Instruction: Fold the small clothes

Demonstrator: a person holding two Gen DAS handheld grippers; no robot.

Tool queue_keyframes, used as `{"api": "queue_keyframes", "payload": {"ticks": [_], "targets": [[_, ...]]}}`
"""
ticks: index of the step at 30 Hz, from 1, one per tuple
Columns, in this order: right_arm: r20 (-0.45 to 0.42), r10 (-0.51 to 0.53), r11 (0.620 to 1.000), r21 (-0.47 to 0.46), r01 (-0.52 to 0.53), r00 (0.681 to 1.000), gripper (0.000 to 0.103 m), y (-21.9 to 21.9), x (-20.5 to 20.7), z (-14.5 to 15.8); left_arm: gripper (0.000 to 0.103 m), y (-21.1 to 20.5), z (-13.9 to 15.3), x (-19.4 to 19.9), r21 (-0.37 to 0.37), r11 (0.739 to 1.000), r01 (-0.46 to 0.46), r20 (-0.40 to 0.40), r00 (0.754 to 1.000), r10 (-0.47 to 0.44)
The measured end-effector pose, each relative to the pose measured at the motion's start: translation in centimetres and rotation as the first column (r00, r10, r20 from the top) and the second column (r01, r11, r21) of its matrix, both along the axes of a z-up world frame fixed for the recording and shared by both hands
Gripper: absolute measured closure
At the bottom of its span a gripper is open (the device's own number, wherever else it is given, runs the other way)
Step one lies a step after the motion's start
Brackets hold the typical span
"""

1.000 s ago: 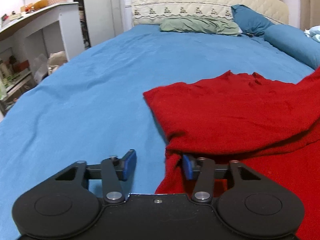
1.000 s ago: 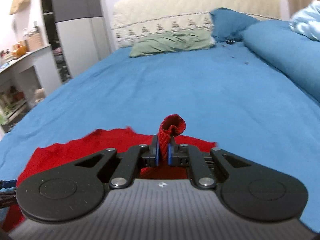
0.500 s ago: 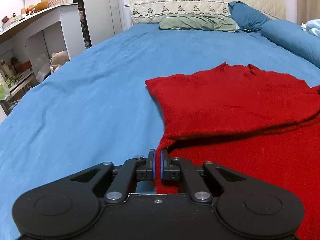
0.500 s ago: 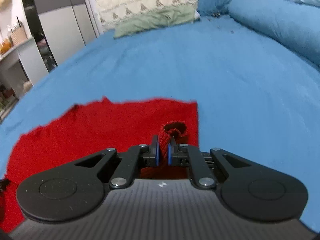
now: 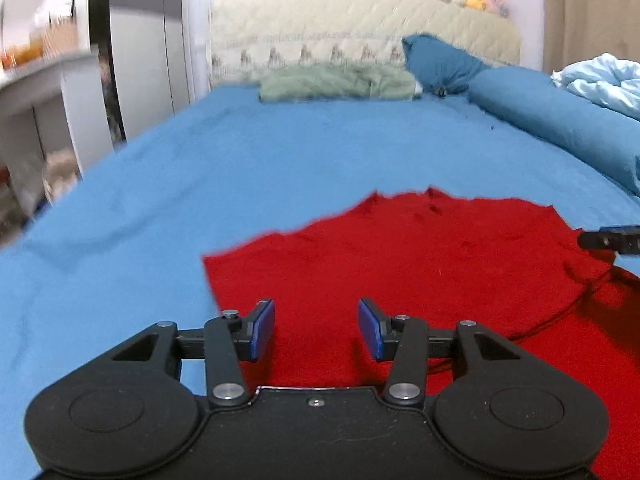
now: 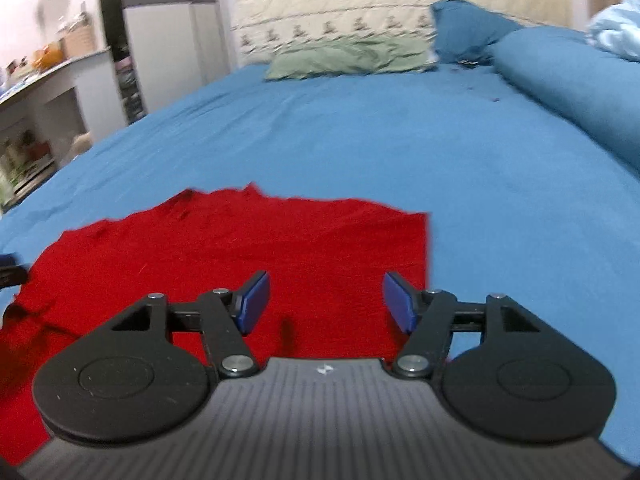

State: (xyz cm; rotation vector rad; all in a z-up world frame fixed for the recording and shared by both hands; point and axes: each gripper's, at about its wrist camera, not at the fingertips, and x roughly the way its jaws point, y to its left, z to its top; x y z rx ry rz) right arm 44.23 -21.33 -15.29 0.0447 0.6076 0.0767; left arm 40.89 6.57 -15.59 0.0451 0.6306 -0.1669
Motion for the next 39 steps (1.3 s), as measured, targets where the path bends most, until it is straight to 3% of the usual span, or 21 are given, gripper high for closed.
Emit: {"api": "queue_keyframes", "payload": {"ticks": [4,9,14,18,22,27,29,30,31,35,39], "targets": [[-0.066,-0.001,1.0,0.002,0.001,0.998,0.024,-0.2,0.8,-2.5,0.072,1.5,-2.6,1.2,-0.041,0.996,-0.08,-0.079,0.994,0.077],[-0.027,0.002,1.0,-0.009,-0.003,1.0,0.022,-0.4,0.4,-3.9,0.074,1.9,-2.8,0.6,-0.056,0.994,-0.092,-0.077,0.993,0.088],[-0.043,-0.015,0.999,0.03,0.016,0.999,0.022,-0.6,-0.2,-1.9,0.073,1.6,-1.4,0.3,-0.051,0.994,-0.097,-0.084,0.992,0.092],[-0.004,-0.029,0.998,0.049,0.03,1.0,0.022,-0.9,-2.9,2.8,0.053,1.6,2.8,-1.4,-0.033,0.994,-0.108,-0.037,0.994,0.107],[0.025,-0.041,0.998,0.046,0.039,0.999,0.021,-1.4,-6.8,8.4,0.045,1.4,8.1,-4.2,-0.049,0.994,-0.099,-0.015,0.995,0.099],[0.04,-0.043,0.997,0.069,0.04,0.998,0.004,-2.8,-13.1,14.8,0.028,0.0,14.5,-9.1,-0.043,0.996,-0.081,0.022,0.996,0.082],[0.043,-0.034,0.997,0.072,0.031,0.998,0.004,-3.3,-15.7,16.8,0.025,-0.8,16.8,-11.7,-0.042,0.997,-0.072,0.042,0.996,0.074],[0.049,-0.031,0.997,0.07,0.027,0.998,0.003,-3.6,-17.2,17.8,0.015,-1.1,17.8,-12.9,-0.039,0.997,-0.07,0.051,0.996,0.072],[0.057,-0.027,0.997,0.068,0.023,0.998,0.003,-3.9,-18.6,18.6,0.008,-1.5,18.7,-14.1,-0.036,0.997,-0.07,0.062,0.995,0.072],[0.079,-0.008,0.997,0.073,0.002,0.997,0.001,-5.2,-23.9,20.8,0.005,-2.7,21.7,-19.7,-0.056,0.996,-0.074,0.095,0.992,0.08],[0.071,0.0,0.998,0.067,-0.005,0.997,0.001,-6.1,-28.4,20.8,0.002,-3.0,22.4,-24.3,-0.093,0.991,-0.096,0.104,0.989,0.105]]}}
